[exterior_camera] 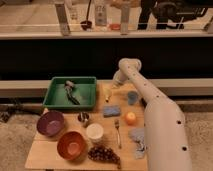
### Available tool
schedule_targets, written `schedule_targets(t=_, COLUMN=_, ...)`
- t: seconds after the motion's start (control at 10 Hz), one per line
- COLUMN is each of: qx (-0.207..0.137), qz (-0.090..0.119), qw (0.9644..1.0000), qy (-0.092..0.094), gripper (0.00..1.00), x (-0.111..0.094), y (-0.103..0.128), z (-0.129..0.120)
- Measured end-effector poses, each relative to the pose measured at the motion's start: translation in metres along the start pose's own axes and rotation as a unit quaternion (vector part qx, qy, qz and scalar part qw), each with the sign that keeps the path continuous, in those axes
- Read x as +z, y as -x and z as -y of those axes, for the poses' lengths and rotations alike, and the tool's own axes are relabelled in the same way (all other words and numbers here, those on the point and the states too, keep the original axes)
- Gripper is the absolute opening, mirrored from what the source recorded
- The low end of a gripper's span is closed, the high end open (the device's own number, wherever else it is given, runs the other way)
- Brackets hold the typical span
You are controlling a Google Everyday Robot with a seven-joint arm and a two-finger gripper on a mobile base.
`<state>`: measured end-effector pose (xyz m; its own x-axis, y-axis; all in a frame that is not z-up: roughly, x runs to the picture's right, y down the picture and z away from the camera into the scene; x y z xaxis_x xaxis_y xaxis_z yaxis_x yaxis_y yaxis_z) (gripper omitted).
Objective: Place banana in metal cup
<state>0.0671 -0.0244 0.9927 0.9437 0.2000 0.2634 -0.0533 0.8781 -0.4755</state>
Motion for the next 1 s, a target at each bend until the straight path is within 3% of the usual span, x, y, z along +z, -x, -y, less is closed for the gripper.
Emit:
schedule_targets(t=0.4, qx=0.000, qz=-0.002, qw=1.0000, qy=-0.007, gripper=0.56, x=-0.0130, y=0.0025, z=0.0031)
schedule_targets(t=1.0, qx=0.009, qz=-0.005, qw=0.9999, qy=-0.008, gripper=0.80, x=-0.0145, y=0.0043, z=0.0052)
